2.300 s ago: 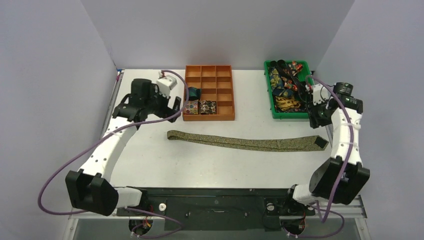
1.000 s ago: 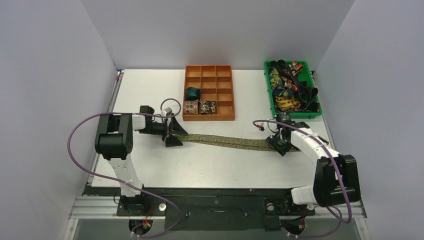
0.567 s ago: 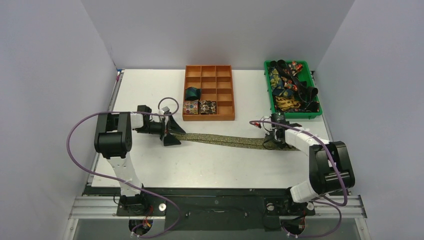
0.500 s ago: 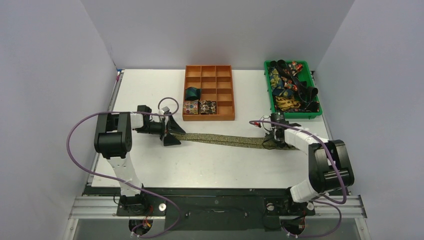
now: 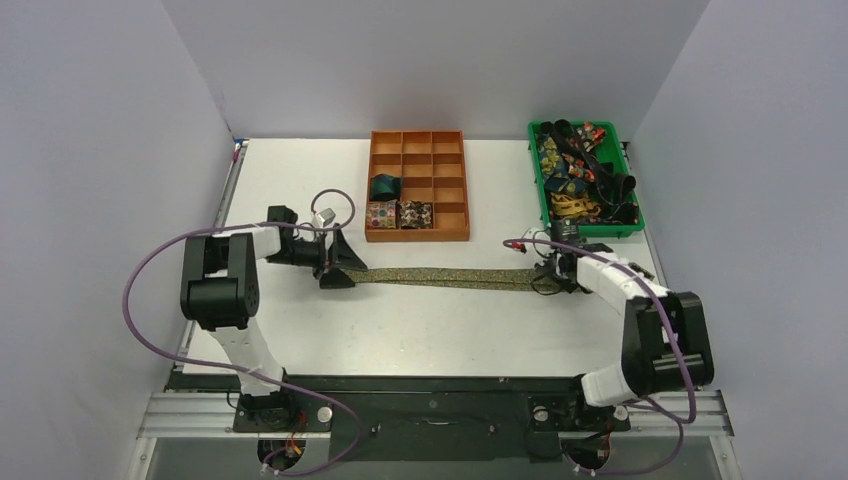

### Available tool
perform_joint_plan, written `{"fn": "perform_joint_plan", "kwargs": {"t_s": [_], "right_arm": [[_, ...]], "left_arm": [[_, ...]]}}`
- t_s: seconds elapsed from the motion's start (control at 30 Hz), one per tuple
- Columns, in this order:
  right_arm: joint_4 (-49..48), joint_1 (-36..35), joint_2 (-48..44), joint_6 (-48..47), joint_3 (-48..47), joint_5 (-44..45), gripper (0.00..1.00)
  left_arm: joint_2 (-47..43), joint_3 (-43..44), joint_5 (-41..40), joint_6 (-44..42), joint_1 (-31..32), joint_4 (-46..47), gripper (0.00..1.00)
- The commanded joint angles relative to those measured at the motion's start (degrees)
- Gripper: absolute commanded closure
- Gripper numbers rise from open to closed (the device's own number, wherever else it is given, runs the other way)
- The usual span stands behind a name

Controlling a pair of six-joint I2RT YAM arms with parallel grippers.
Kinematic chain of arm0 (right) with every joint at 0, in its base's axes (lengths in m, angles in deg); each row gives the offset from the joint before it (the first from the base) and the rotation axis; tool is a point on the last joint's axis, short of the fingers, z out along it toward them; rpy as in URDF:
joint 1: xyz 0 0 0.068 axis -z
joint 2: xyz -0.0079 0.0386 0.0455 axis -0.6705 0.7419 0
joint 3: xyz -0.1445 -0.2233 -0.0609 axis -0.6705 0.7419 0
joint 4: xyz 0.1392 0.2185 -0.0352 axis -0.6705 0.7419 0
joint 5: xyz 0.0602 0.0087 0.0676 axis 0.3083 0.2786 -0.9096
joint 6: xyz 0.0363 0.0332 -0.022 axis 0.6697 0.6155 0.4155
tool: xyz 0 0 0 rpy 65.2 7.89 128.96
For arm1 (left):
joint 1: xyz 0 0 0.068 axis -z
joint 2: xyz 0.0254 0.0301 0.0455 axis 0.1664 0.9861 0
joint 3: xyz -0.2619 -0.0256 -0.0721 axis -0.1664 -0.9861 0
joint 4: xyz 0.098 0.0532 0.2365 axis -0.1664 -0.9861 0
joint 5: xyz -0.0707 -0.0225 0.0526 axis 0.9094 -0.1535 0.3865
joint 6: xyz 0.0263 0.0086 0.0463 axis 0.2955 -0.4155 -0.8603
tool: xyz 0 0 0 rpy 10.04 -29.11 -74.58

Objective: Roll the ties
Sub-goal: Flatten out the tie at the center of the board.

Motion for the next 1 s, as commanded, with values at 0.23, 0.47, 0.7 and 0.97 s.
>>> {"fn": "perform_joint_plan", "kwargs": {"t_s": [0.23, 0.47, 0.7, 0.97], "right_arm": [[17.4, -0.5, -15.1, 0.44, -6.91, -12.32, 0.74], [19.9, -2.41, -14.12, 9.79, -16.56, -22.29, 0.72], [12.45, -6.51, -7.6, 35.35, -23.83, -33.54, 0.72], [7.11, -10.06, 0.74, 44.99, -27.1, -37.77, 0.79]], "left_arm": [[2.41, -1.73, -5.71, 9.12, -1.95, 13.48, 0.03], [-1.16, 2.35, -5.64, -0.66, -1.92, 1.0, 0.03], [-17.9, 1.13, -21.6, 1.51, -8.01, -4.11, 0.03], [-12.05, -0.27, -24.41, 0.41, -9.57, -5.31, 0.4]]}}
